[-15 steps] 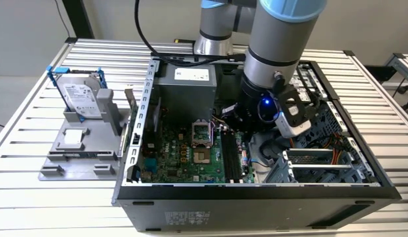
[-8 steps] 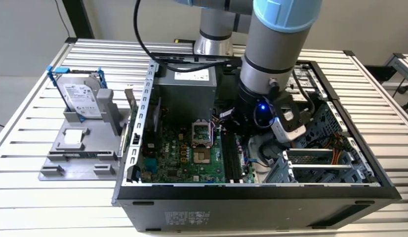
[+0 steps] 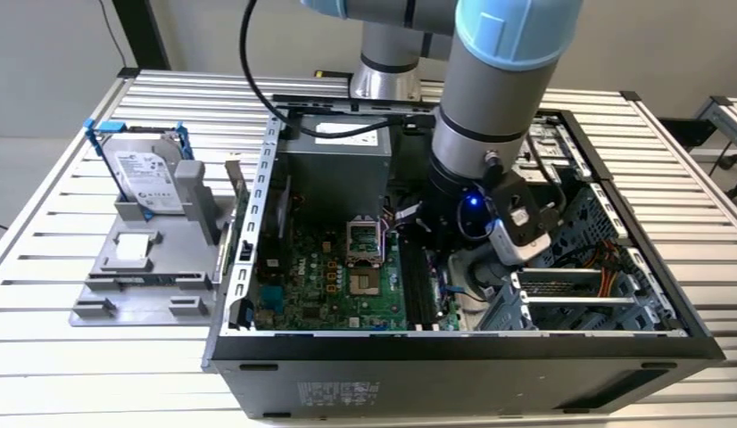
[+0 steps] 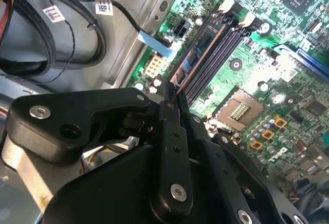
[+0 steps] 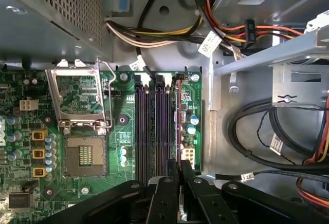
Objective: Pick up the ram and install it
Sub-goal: 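Insert the ram into the slot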
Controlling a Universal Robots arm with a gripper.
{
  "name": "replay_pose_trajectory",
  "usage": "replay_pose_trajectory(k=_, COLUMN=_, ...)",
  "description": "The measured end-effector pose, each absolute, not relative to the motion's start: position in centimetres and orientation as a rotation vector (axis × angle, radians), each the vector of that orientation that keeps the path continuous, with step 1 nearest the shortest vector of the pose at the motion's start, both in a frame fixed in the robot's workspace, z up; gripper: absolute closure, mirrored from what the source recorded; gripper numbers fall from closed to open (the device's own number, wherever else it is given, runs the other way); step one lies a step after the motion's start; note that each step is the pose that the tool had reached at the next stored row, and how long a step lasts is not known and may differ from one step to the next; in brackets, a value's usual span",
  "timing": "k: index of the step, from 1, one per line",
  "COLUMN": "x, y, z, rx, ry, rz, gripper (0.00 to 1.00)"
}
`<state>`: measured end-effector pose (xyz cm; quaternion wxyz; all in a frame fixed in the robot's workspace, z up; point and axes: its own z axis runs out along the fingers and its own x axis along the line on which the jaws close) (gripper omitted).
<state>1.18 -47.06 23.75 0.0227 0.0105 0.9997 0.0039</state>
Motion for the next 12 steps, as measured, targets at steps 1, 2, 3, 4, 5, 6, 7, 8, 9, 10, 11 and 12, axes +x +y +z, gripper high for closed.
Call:
replay_pose_trajectory(k=1, x=1.14, y=-47.09, z=23.69, rx=0.030, ry=3.096, rz=0.012, gripper=1.00)
replay_pose_trajectory(k=2, x=1.10, y=-47.14, z=23.65, rx=0.027, ry=3.096, rz=0.012, gripper=1.00)
replay_pose_trajectory(k=3, x=1.06, y=-47.16, z=23.59, rx=0.025, ry=3.096, rz=0.012, gripper=1.00)
replay_pose_trajectory(k=4, x=1.03, y=-47.19, z=23.54, rx=0.023, ry=3.096, rz=0.011, gripper=1.00)
replay_pose_trajectory(k=5, x=0.99, y=-47.22, z=23.50, rx=0.021, ry=3.096, rz=0.011, gripper=1.00)
replay_pose_trajectory(k=6, x=0.96, y=-47.25, z=23.44, rx=0.019, ry=3.096, rz=0.011, gripper=1.00)
replay_pose_trajectory(k=7, x=0.94, y=-47.28, z=23.35, rx=0.017, ry=3.096, rz=0.010, gripper=1.00)
replay_pose_trajectory(k=8, x=0.93, y=-47.30, z=23.24, rx=0.015, ry=3.096, rz=0.010, gripper=1.00)
replay_pose_trajectory(k=9, x=0.92, y=-47.34, z=23.11, rx=0.014, ry=3.096, rz=0.010, gripper=1.00)
replay_pose_trajectory(k=10, x=0.91, y=-47.37, z=23.00, rx=0.012, ry=3.096, rz=0.009, gripper=1.00)
replay_pose_trajectory(k=11, x=0.91, y=-47.41, z=22.90, rx=0.010, ry=3.096, rz=0.009, gripper=1.00)
replay_pose_trajectory(k=12, x=0.91, y=-47.44, z=22.80, rx=0.009, ry=3.096, rz=0.008, gripper=1.00)
